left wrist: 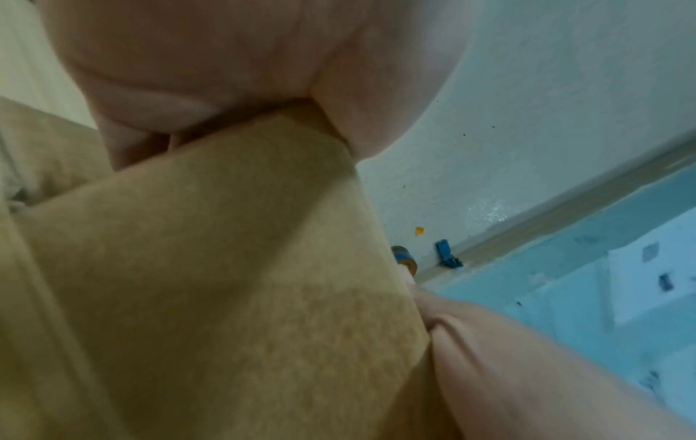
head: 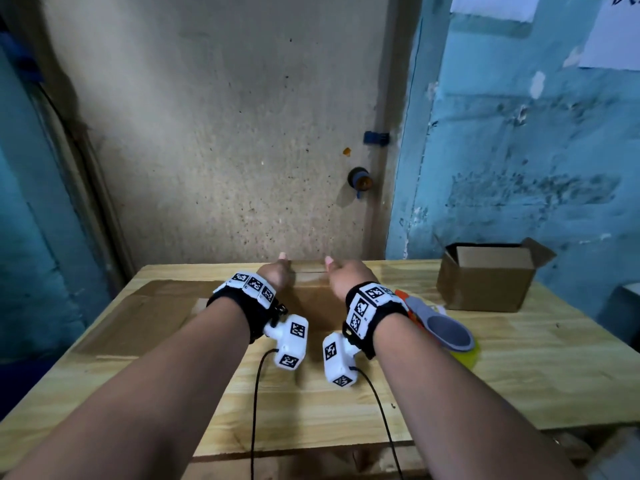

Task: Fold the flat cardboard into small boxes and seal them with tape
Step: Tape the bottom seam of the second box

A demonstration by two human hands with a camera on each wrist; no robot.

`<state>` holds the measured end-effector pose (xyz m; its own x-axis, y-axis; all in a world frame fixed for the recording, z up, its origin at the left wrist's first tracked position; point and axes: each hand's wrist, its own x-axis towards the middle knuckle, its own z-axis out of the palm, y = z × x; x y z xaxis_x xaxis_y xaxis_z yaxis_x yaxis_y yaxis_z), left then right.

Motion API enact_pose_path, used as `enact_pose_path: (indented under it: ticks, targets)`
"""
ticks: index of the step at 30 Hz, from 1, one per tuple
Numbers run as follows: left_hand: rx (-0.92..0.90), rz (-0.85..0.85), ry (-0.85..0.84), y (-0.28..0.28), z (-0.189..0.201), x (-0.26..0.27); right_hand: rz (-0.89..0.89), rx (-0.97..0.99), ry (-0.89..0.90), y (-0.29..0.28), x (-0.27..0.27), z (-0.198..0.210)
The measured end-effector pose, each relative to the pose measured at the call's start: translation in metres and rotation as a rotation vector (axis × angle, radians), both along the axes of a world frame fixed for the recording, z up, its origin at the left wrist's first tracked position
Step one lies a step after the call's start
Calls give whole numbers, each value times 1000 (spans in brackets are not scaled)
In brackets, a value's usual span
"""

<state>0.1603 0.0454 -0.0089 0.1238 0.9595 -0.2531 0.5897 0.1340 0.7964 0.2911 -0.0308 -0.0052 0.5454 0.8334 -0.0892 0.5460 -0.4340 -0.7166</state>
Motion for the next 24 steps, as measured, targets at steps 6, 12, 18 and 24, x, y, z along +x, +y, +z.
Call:
enact_pose_path:
  ticks: [6,12,18,24]
  targets:
    - [170,-30,237,-7,9,11,-88,-19,-27,6,0,-4]
    - [116,-28,44,1,-13,0,-33,85,65,1,0,-10]
    - [53,-42,-11,5,-3,-1,3,150,241,5,5,-12]
    - [45,4,79,-4,8,2,-79,128,317,11,7,-11]
